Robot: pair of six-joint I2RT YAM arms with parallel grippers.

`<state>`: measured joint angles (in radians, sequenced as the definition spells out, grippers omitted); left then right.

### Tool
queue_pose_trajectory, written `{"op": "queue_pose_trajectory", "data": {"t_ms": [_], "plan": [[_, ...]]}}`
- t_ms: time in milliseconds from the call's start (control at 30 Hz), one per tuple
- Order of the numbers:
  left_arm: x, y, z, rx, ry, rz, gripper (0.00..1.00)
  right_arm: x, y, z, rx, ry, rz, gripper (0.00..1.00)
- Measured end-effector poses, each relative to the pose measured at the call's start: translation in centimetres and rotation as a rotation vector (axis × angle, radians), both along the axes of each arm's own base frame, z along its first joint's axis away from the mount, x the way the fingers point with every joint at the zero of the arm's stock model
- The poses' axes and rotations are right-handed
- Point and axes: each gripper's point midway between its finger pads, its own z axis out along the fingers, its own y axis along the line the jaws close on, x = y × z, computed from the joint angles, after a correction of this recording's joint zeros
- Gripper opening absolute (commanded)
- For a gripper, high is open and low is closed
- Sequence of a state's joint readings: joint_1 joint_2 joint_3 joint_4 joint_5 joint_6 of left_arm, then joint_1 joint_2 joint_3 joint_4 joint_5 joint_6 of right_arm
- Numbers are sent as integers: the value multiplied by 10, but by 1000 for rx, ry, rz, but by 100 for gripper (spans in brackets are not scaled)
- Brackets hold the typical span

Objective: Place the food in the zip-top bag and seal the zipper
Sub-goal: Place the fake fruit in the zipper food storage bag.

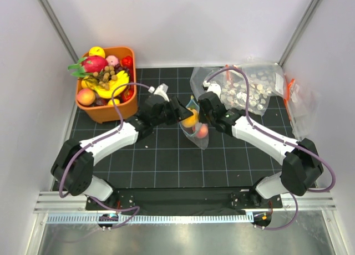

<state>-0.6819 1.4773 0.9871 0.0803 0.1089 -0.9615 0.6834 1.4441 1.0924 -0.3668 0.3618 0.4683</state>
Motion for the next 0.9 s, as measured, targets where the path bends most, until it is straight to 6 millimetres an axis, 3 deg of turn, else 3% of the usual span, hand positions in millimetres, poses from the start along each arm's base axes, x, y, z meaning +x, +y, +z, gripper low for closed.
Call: {"op": "queue_pose_trajectory", "data": {"t_ms": [133, 233, 333, 467, 533, 733, 900], "plan": [[-5, -1, -14, 9, 19, 3, 37, -1, -3, -3, -3, 2, -15, 1], [-5, -8, -18, 7, 19, 0, 42, -1, -4, -3, -5, -1, -23, 1], [-5, -13, -32, 47, 36, -9, 53, 0, -5, -2, -5, -2, -24, 1], [-3, -23, -41, 112, 35, -27, 83, 0, -5, -2, -7, -4, -27, 1], [-5, -25, -39, 135, 22, -36, 96, 0, -5, -1, -5, -6, -27, 1], [-3, -21, -25, 201, -24, -32, 99, 0, -8, 3, -3, -15, -31, 1], [-8, -10, 5, 227, -79, -30, 99, 0, -7, 6, 5, -20, -28, 1]]}}
